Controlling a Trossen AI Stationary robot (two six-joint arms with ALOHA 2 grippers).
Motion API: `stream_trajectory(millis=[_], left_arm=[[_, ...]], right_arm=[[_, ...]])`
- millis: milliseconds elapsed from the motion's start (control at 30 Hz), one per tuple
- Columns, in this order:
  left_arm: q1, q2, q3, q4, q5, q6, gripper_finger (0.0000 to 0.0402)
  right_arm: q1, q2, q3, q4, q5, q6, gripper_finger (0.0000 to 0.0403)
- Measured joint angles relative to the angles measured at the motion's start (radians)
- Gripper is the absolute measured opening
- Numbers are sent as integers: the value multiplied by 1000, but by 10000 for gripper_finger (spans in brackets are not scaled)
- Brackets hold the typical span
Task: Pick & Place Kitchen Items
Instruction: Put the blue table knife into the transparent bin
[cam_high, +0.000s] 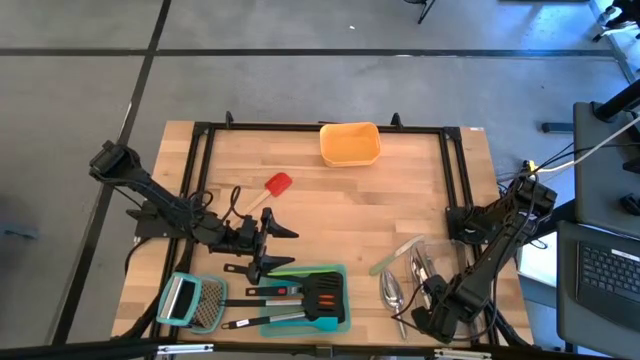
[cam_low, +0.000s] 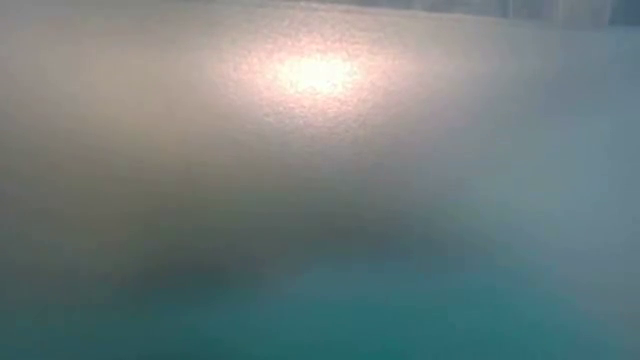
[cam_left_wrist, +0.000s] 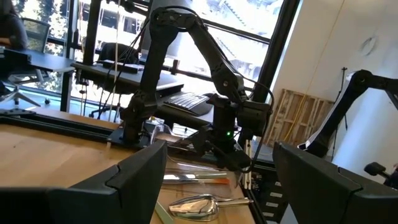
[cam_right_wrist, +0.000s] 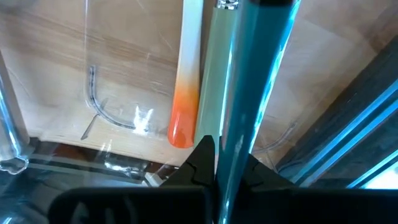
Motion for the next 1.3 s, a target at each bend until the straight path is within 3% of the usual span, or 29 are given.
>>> stream_trajectory(millis=[467,867,1133,1300], left_arm=[[0,0,0,0,0,0,290],[0,0,0,0,0,0,290],[-1,0,0,0,0,7,290],[-1,0,0,1,0,10,290]], right_arm=[[-17,3,-2,38,-103,-12,11],[-97,2,-18,-1,-150,-146,11],[-117,-7,-133,193,-161,-180,11],[-122,-7,-143,223,-161,-178,11]])
